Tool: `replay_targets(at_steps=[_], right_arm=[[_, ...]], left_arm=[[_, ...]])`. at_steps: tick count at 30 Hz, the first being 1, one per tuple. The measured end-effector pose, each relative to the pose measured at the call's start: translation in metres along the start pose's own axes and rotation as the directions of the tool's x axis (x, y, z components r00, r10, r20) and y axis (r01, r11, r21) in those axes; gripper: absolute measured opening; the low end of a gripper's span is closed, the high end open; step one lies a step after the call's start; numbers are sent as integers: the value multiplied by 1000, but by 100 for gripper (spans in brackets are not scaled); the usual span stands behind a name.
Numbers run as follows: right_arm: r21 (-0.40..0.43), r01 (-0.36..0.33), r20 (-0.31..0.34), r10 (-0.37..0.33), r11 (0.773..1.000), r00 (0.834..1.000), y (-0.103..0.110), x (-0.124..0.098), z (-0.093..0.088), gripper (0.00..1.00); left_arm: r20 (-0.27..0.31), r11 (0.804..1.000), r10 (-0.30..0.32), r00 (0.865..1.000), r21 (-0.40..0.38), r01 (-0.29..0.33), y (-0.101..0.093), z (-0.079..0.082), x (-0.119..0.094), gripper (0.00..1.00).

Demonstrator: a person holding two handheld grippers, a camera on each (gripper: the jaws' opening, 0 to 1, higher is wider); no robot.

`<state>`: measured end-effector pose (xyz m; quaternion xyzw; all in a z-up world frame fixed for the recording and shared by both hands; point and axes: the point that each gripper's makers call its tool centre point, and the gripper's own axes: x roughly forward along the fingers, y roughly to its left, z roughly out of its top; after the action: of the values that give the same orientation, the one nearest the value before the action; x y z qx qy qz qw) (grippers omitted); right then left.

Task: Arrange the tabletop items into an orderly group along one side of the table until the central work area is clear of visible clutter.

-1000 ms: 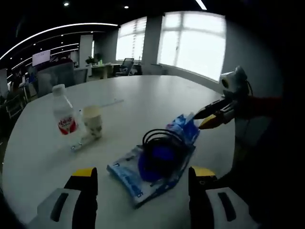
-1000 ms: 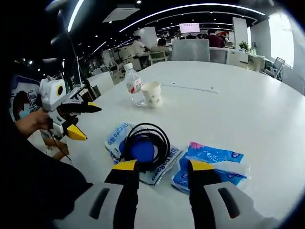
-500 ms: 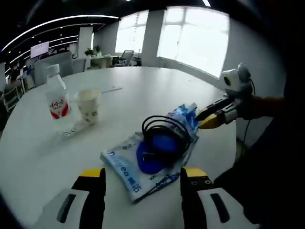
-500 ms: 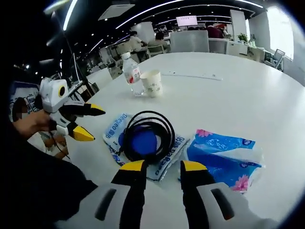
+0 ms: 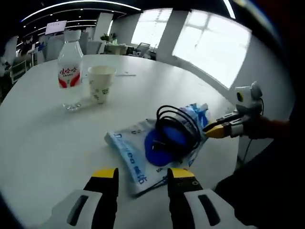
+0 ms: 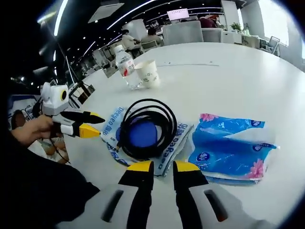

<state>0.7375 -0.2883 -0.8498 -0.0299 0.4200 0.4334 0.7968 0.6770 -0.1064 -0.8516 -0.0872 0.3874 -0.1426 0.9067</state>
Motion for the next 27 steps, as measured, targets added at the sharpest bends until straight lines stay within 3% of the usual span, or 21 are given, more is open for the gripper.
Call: replay_targets(at_steps=[6,10,16,27], right_arm=[[56,16,-6,-16,998,1000,-4,3,-4,3],[82,23,7,-23,996,1000,-8,3,-5,0],[119,10,9,-11,993,1000,-7,5,-4,0],[103,21,24,-24,994,999,-8,6,-3,0]], left_arm=[[-14,996,-9,1000,-88,8,-1,-6,7,21],[-17,997,41,999,-66,-42,4,-10,5,5],[-21,996,22,1000,-90,-24,3,-12,7,6],[-37,996,18,999,-89,-21,1,-17,12,3]])
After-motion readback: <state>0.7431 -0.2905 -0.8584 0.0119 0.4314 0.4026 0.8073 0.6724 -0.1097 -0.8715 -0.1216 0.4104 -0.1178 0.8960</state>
